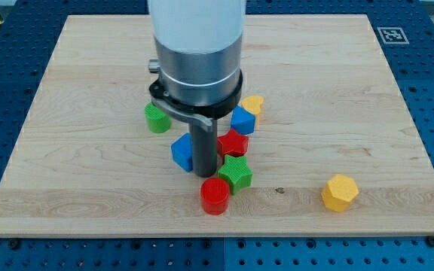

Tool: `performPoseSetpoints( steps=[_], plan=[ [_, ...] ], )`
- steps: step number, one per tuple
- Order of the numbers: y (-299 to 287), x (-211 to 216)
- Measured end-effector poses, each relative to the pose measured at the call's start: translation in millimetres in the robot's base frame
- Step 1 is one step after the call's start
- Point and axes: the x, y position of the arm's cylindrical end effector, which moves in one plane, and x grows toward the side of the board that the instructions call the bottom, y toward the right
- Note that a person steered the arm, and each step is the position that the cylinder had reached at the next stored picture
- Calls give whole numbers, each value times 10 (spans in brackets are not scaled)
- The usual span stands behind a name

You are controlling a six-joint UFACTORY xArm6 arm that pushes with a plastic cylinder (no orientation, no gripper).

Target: Nudge red circle along with green star right a bit

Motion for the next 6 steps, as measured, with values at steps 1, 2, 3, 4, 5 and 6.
performPoseSetpoints(
  steps=[1,2,3,4,5,6],
  plan=[
    [-136,24],
    [-301,49],
    [-341,168],
    [-342,243],
    [-313,342],
    [-126,342]
  ],
)
